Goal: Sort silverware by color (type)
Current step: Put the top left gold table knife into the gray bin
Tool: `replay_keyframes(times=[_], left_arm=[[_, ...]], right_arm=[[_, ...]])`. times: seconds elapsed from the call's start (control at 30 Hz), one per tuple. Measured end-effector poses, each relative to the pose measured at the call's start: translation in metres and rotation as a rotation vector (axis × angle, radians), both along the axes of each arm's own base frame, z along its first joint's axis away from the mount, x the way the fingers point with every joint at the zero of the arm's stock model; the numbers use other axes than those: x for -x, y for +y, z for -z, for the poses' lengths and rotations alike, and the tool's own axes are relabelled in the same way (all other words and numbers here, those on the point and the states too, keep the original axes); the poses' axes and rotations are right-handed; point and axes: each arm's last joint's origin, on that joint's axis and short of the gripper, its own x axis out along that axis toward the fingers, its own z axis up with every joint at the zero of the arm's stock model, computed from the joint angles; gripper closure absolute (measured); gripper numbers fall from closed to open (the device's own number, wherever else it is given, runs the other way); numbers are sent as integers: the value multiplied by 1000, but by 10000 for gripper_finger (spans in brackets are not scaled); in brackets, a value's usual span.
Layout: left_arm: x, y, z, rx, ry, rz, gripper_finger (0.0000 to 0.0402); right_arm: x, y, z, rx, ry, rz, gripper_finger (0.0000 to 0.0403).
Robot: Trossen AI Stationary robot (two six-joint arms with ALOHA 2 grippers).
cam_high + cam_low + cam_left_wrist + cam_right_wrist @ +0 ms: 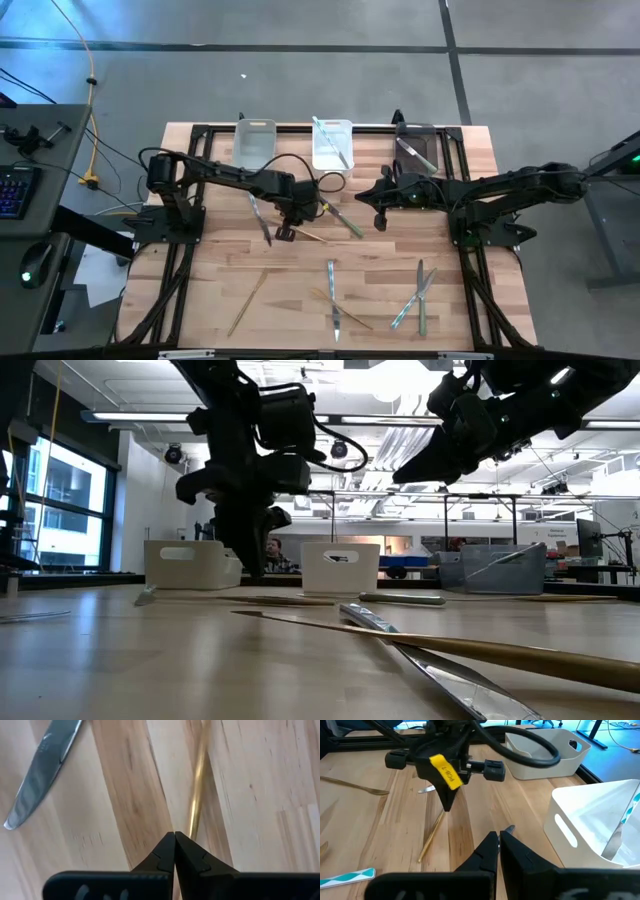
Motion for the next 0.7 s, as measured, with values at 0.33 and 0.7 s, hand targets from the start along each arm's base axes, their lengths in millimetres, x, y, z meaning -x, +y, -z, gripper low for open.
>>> replay_keyframes(times=[0.33,0.7], left_arm=[[-16,-35,-5,69,-160,94,332],[-34,-66,21,-88,-241,178,268]], right_arm=[[0,0,0,0,0,0,402],[0,0,0,0,0,0,402]])
